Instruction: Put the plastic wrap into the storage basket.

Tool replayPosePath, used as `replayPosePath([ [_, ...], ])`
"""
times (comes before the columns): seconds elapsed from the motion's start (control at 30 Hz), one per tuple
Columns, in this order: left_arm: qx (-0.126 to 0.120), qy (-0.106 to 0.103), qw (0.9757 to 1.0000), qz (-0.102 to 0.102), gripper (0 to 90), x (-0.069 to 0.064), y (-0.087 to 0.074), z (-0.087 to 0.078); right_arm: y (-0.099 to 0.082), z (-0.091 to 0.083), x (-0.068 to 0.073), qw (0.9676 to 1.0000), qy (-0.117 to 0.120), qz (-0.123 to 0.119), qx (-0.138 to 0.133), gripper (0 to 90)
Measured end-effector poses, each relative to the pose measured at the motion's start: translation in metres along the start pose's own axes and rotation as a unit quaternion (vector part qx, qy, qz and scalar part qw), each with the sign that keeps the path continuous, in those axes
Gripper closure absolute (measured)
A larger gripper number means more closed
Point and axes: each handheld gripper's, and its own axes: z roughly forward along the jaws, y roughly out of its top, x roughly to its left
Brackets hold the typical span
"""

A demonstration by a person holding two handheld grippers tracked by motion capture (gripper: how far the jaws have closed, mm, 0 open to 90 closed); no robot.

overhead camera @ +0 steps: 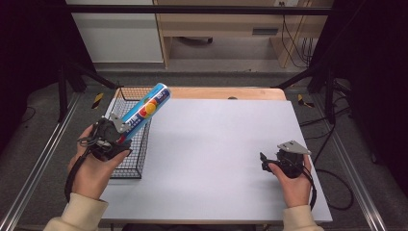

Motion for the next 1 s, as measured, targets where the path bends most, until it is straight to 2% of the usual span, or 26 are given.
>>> replayPosePath([
  [0.13, 0.012, -0.002, 0.9999, -0.006, 30.4, -0.001, -0.01, 0.005, 0.001, 0.002, 0.003, 1.0, 0.003, -0.005, 0.0, 10.3],
  [0.3, 0.018, -0.007, 0.9998, -0.011, 30.5, -0.001, -0.013, 0.007, 0.001, 0.002, 0.005, 1.0, 0.005, -0.006, 0.002, 9.8],
  [0.47, 0.039, -0.009, 0.9991, -0.017, 30.7, 0.003, -0.016, 0.01, 0.0, 0.004, 0.006, 1.0, 0.005, -0.002, 0.004, 9.8],
  [0.57, 0.041, -0.008, 0.9989, -0.021, 30.7, 0.004, -0.018, 0.01, 0.0, 0.005, 0.007, 0.9999, 0.006, -0.007, 0.005, 9.2],
  [0.73, 0.051, -0.009, 0.9983, -0.028, 30.8, 0.007, -0.023, 0.011, 0.0, 0.005, 0.007, 0.9999, -0.002, 0.0, 0.01, 8.4],
  [1.0, 0.063, -0.014, 0.9973, -0.034, 30.9, 0.009, -0.028, 0.015, -0.001, 0.006, 0.007, 0.9999, 0.006, 0.004, 0.014, 7.4],
])
